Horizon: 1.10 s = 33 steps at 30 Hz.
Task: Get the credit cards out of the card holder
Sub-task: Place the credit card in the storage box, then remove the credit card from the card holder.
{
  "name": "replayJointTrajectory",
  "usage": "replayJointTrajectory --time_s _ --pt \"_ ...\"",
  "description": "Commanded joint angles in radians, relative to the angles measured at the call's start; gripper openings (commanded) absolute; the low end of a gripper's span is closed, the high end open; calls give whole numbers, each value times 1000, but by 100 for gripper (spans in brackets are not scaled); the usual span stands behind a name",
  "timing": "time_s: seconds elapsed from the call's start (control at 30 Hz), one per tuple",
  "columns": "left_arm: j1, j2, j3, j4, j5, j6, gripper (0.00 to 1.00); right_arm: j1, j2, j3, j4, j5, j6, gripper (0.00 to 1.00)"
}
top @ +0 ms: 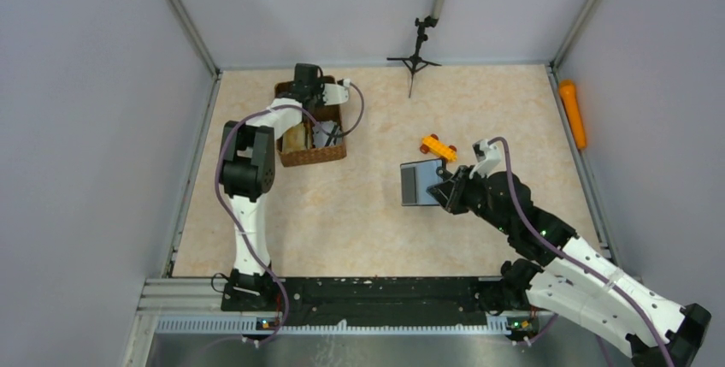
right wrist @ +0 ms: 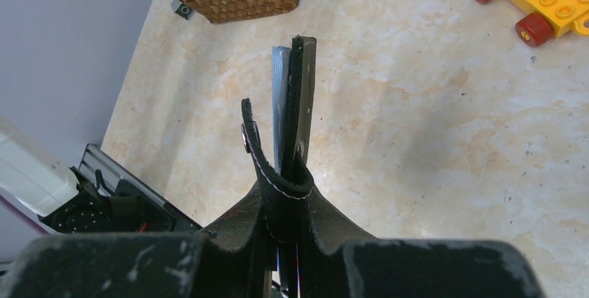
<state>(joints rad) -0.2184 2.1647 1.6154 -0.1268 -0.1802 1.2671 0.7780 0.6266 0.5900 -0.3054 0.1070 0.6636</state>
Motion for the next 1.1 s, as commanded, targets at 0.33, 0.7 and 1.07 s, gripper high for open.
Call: replayJointTrajectory --time_s 0.33,0.7,1.07 --pt "-33 -182 6 -99 25 -106 49 -5 -7 32 64 -77 14 0" --pt "-270 -566 -212 -41 30 -625 79 -5 47 22 186 -139 32 0" --pt "-293 -890 -355 -81 174 -1486 99 -5 -8 -24 252 -143 87 0"
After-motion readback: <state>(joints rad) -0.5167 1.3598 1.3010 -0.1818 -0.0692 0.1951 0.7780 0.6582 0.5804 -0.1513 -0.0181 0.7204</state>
